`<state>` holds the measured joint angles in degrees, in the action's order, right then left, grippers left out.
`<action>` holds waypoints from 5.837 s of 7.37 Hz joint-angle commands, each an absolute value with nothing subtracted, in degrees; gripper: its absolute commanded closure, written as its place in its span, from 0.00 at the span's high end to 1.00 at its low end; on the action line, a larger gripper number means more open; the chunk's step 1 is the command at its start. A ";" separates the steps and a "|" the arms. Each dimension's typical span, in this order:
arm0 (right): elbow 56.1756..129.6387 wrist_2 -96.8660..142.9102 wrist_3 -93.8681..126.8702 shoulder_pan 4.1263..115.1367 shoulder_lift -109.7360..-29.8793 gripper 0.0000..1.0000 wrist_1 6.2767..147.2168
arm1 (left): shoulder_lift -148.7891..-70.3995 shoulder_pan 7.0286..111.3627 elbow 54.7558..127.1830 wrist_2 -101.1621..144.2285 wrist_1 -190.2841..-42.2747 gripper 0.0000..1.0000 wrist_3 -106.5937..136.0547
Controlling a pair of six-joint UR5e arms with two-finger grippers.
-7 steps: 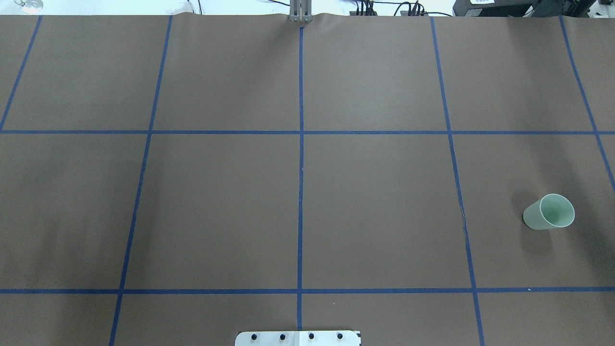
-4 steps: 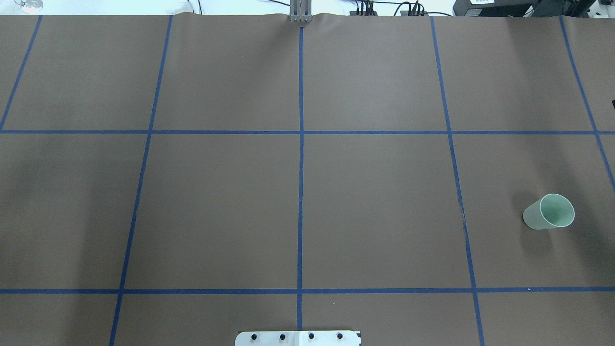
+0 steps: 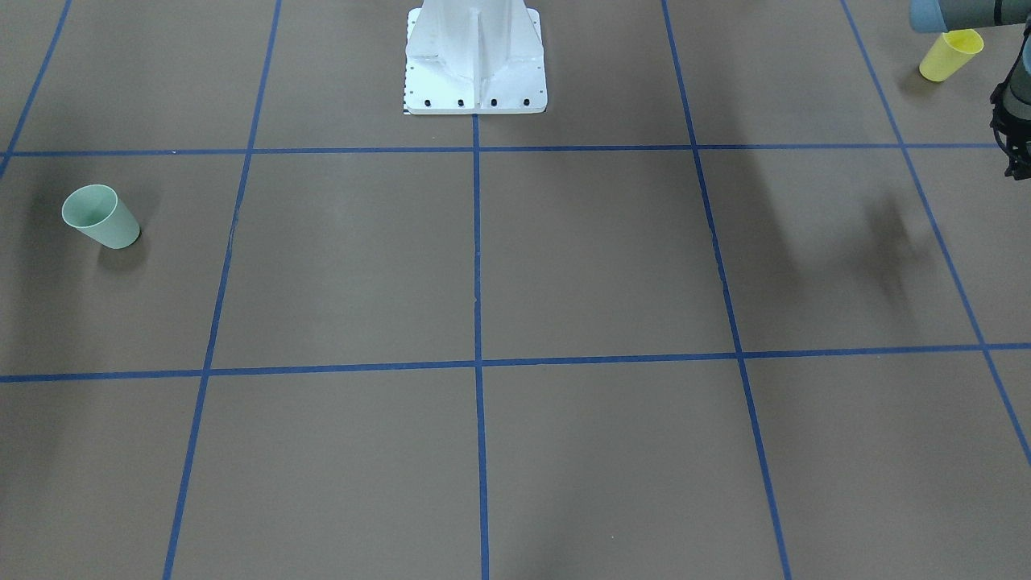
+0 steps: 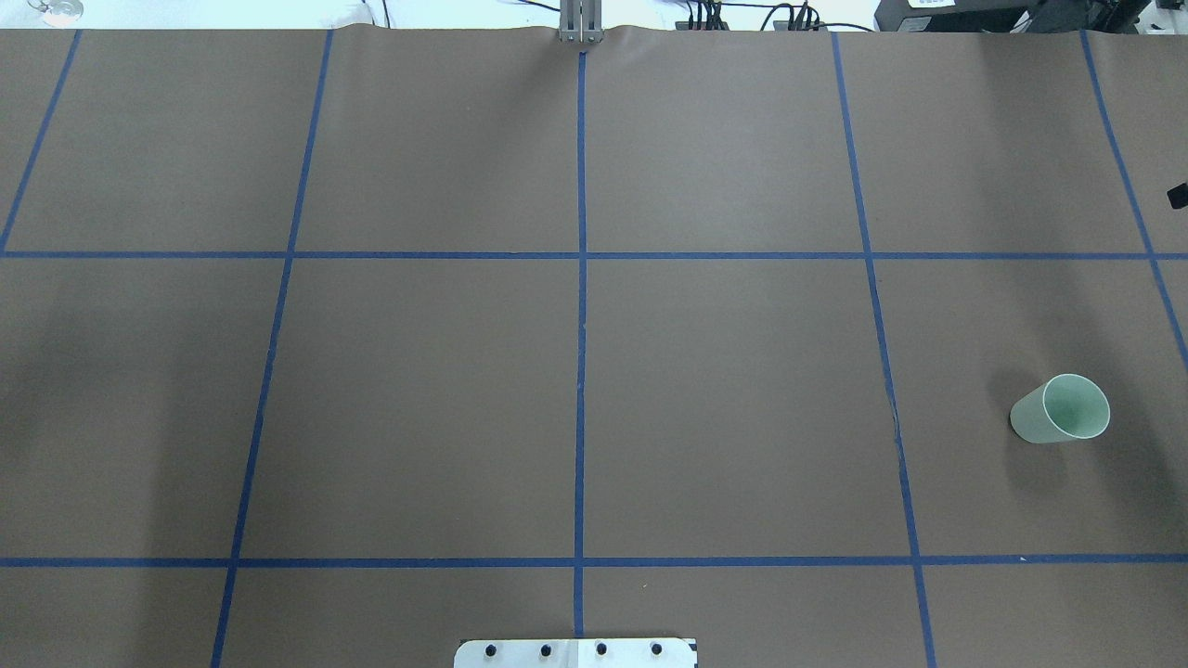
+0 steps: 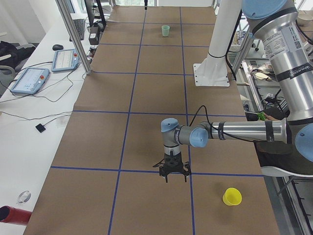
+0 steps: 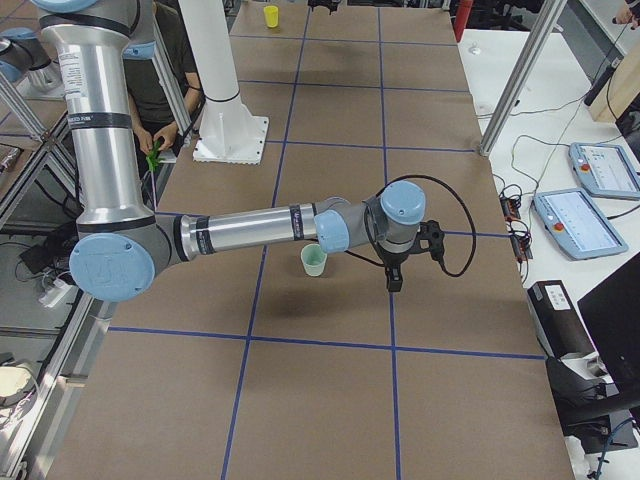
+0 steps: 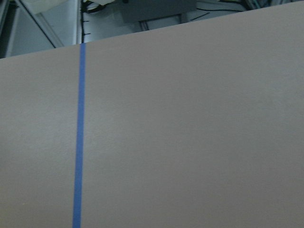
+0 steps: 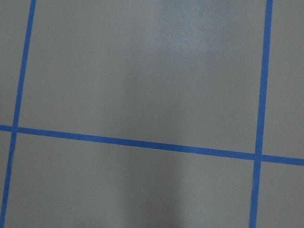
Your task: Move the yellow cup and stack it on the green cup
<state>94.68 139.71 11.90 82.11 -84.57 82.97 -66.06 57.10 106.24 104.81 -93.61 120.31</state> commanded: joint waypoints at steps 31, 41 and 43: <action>98.00 139.57 11.95 80.60 -84.46 1.00 82.53 | -64.60 12.39 92.02 118.21 -79.37 0.86 176.40; 97.91 139.83 12.13 80.60 -84.46 1.00 82.62 | -58.10 10.28 88.26 103.58 -82.60 0.24 171.05; 97.91 139.83 12.22 80.60 -84.81 1.00 82.62 | -57.57 12.11 85.53 92.34 -85.69 0.24 164.83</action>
<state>97.84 139.78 12.18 80.60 -84.56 82.61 -57.89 10.90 86.99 99.24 -84.30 168.73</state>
